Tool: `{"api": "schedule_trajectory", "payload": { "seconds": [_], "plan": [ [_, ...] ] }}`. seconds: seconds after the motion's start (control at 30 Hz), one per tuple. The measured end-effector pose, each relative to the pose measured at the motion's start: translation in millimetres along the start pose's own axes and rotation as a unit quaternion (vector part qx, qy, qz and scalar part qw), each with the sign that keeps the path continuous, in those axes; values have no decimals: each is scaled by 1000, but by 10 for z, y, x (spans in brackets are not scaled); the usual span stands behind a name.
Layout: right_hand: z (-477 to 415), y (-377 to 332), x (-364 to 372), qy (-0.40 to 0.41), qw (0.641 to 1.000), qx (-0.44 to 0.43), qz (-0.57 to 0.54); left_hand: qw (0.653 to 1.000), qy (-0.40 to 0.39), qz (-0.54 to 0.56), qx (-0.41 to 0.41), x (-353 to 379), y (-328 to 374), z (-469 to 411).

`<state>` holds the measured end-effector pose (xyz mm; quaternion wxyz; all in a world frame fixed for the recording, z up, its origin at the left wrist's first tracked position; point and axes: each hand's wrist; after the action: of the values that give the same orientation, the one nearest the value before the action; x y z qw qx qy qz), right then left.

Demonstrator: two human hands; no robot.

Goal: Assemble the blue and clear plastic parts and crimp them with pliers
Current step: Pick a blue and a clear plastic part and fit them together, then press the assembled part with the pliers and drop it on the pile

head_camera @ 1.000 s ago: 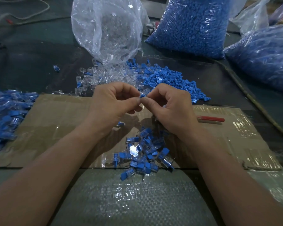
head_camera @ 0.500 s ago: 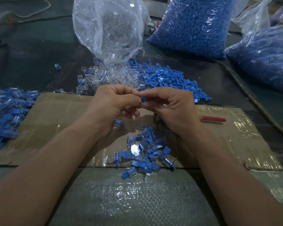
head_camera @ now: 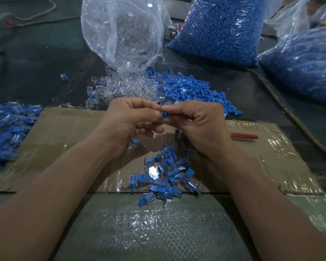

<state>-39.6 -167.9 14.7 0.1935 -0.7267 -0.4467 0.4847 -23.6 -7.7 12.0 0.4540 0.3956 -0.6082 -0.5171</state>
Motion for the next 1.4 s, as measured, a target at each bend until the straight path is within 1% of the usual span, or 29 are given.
{"api": "schedule_trajectory", "payload": {
  "seconds": [0.2,0.3,0.37,0.47,0.53,0.63,0.7,0.77,0.9,1.0,1.07,1.13,1.2,1.3,1.4],
  "plan": [
    [1,-27,2,-16,999,-14,24,1000,0,-23,2,10,-11,5],
    [-14,-47,-22,-32,998,-7,48,999,20,-33,5,13,-15,2],
    [-30,-42,-95,-33,997,37,62,999,39,-28,5,12,-9,5],
    [-53,43,-306,-43,986,132,96,998,58,2,-1,7,12,10],
    [-54,123,-453,-90,970,184,130,998,64,12,-1,10,21,13],
    [-46,201,-604,-184,939,248,148,998,68,4,0,4,21,6],
    [-34,228,-672,-241,917,272,165,998,68,1,-2,-7,22,0],
    [-22,245,-726,-270,902,286,176,998,68,0,0,-13,19,-3],
    [-8,245,-744,-281,893,283,208,998,65,-6,2,-8,15,-3],
    [-23,209,-666,-245,906,276,208,998,61,-11,4,-17,9,-12],
    [-36,198,-591,-217,914,247,237,998,58,-12,5,-21,-1,-16],
    [-45,191,-552,-207,915,230,260,998,56,-11,4,-27,-9,-16],
    [-34,210,-590,-231,906,248,254,998,56,-8,4,-28,-11,-16],
    [-7,207,-683,-277,878,289,262,998,59,-6,2,-27,-15,-21],
    [-9,220,-668,-270,871,287,294,998,60,-4,-1,-19,-18,-27]
  ]
}}
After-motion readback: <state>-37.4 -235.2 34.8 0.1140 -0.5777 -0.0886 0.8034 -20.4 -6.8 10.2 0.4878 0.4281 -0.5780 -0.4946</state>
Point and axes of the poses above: each hand's wrist, its own z-axis away from the middle knuckle, its own x-axis out of the palm, y = z × x, and after that the axes turned 5 degrees about x, right-handed
